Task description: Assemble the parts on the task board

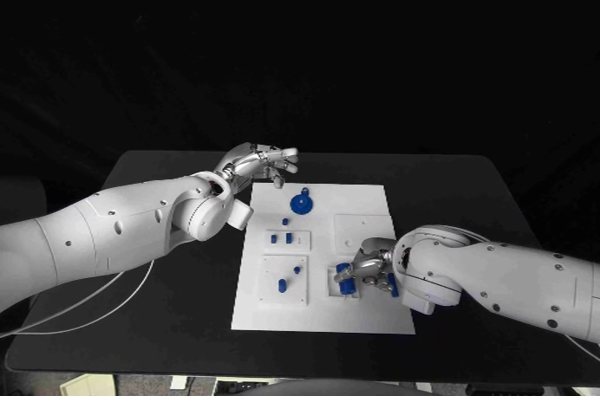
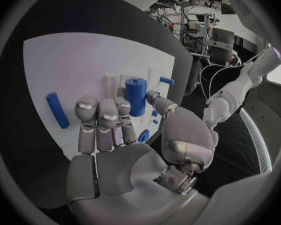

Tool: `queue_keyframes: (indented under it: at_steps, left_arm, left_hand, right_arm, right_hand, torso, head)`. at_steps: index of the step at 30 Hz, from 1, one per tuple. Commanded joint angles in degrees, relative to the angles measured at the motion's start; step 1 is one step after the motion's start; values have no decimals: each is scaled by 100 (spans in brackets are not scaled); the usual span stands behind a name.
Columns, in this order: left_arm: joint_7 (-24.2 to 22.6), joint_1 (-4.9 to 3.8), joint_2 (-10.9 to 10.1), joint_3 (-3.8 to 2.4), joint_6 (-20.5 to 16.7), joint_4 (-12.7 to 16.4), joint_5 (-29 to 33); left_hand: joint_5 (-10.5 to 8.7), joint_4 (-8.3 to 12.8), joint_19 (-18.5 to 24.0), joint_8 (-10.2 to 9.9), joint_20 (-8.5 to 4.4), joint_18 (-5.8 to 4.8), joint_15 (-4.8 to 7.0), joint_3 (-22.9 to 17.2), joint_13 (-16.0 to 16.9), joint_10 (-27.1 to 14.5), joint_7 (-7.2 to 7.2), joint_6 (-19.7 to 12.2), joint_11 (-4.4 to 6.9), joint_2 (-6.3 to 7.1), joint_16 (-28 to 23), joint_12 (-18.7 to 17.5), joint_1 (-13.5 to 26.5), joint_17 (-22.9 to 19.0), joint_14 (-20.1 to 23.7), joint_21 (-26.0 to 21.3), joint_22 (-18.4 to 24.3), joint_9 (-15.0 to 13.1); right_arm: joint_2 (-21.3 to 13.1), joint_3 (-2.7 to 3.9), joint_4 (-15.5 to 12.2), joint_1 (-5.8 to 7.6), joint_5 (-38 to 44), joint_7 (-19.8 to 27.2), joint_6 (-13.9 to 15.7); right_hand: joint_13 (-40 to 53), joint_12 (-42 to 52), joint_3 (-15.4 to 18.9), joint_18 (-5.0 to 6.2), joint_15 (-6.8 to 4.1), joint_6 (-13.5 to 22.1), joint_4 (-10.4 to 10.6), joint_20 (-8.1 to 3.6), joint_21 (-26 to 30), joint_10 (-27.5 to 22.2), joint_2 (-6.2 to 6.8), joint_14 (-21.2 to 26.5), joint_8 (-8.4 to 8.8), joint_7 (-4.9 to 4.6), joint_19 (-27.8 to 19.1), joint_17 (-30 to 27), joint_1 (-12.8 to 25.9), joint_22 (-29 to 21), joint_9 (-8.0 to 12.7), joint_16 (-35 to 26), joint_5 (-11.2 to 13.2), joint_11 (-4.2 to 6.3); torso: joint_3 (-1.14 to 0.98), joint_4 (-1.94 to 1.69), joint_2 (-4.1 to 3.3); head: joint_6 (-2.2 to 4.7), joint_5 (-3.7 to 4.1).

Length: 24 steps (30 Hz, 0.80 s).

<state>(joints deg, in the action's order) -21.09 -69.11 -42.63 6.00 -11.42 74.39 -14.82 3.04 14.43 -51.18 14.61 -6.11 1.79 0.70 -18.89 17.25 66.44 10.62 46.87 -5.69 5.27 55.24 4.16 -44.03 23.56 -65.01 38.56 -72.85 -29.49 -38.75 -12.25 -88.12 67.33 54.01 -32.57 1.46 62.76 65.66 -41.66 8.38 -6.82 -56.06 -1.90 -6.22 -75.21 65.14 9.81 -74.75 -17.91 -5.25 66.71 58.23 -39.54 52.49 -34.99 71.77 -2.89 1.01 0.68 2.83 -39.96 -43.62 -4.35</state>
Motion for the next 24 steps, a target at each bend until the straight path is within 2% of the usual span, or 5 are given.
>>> queue_keyframes:
  at_steps: [1, 15, 21, 24]
  left_arm:
    - [-24, -6, 3, -4, 68, 22, 33]
    - [-21, -6, -1, -4, 70, 24, 33]
    - [-18, -6, -2, -4, 62, 24, 33]
    - [-15, -6, -5, -4, 63, 23, 33]
  left_hand:
    - [-19, 38, -34, -36, -16, 280, 0, -4, -7, -42, 1, -57, -2, -57, -21, -17, 2, 10, 27, -29, -9, 6]
    - [-18, 43, -36, -37, -16, 280, 0, -2, -7, -44, 3, -62, -2, -62, -22, -18, 7, 13, 26, -30, -12, 6]
    - [-18, 45, -36, -38, -16, 280, 0, 0, -7, -45, 4, -65, -3, -64, -23, -18, 11, 14, 26, -31, -14, 7]
    - [-18, 45, -37, -40, -16, 280, -1, 1, -7, -47, 6, -70, -3, -66, -23, -19, 16, 16, 25, -32, -15, 8]
  right_arm:
    - [42, -6, 34, -6, 70, -14, -194]
    - [104, -27, 32, -52, 34, 3, -202]
    - [96, -28, 34, -53, 103, 32, -92]
    - [78, -28, 27, -53, 162, 76, -60]
  right_hand:
    - [-5, -37, 24, 662, -40, -40, 25, 38, -20, 2, 29, -11, 26, -8, -3, 3, 62, 11, -11, -14, 8, 8]
    - [-3, -51, 187, 662, -39, -29, -24, 36, -8, -10, 140, -8, 50, -10, -17, -1, 176, 23, -29, -34, 8, 6]
    - [-2, -55, 213, 662, -40, -21, -31, 33, -3, -16, 162, -6, 58, -11, -21, -2, 191, 23, -31, -41, 7, 6]
    - [-2, -62, 249, 662, -39, -10, -21, 29, 8, -24, 225, -3, 69, -14, -26, -5, 225, 22, -34, -51, 7, 3]
  torso:
    - [0, -1, 2]
    - [-3, 4, 4]
    - [-7, 6, 2]
    - [-8, 3, 2]
  head:
    - [-7, -19]
    - [-36, -57]
    - [-28, -64]
    - [-22, -65]
